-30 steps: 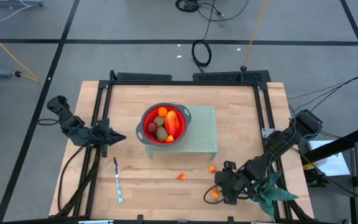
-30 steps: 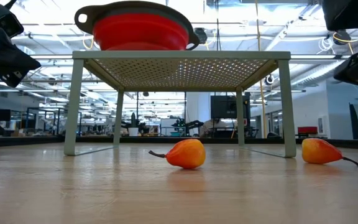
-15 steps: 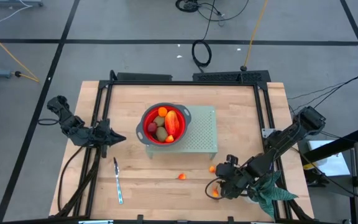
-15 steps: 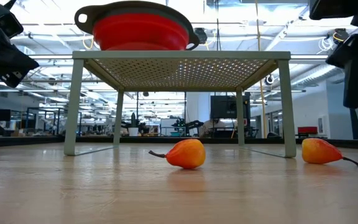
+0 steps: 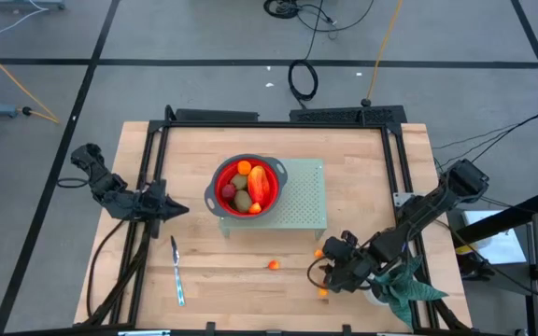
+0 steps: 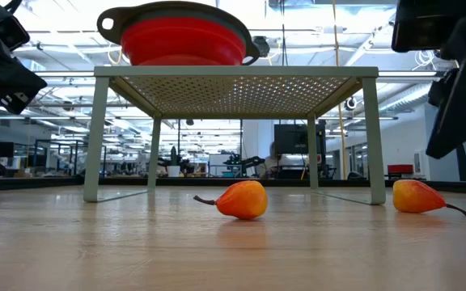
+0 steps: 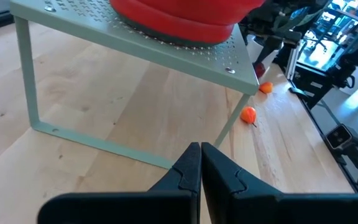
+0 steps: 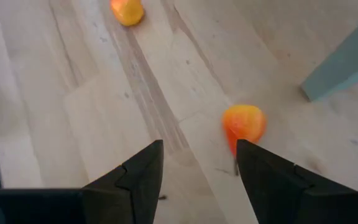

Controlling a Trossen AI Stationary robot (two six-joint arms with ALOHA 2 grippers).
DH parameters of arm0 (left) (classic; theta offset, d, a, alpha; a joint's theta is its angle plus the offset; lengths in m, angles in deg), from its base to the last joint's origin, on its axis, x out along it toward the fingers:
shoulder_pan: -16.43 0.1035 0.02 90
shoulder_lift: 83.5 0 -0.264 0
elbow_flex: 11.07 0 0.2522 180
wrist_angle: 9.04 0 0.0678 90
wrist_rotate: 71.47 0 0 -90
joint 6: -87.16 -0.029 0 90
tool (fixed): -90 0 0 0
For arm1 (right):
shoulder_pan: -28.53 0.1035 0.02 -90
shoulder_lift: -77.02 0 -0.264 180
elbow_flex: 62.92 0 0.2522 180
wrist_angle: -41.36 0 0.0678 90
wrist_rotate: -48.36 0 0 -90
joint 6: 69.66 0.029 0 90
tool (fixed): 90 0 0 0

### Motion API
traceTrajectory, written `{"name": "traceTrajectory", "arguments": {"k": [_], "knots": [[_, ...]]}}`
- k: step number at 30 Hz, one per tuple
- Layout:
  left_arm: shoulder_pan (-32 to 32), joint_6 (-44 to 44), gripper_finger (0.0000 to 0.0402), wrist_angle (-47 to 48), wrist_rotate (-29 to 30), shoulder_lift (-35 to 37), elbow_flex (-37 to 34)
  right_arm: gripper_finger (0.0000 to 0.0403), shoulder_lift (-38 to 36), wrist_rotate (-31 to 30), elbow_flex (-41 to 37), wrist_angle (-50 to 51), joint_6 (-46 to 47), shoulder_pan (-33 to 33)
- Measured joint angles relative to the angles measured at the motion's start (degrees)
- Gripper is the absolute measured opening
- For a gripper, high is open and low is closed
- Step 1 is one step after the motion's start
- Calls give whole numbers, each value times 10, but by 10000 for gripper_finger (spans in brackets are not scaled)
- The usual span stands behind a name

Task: Pick & Place Fruit
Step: Put the peach fruit into the strainer

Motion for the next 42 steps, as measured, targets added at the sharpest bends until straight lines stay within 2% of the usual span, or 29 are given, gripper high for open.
{"name": "traceTrajectory", "arguments": {"k": [10, 28, 42], "knots": [[0, 2, 10, 0, -6, 0, 0, 195, 0, -2, -32, -20, 15, -3], [0, 3, 10, -1, -6, 0, 0, 194, 0, -18, -33, -20, -15, -28], [0, -1, 10, -2, -6, 0, 0, 194, 5, -31, -33, -10, 14, -27]]}}
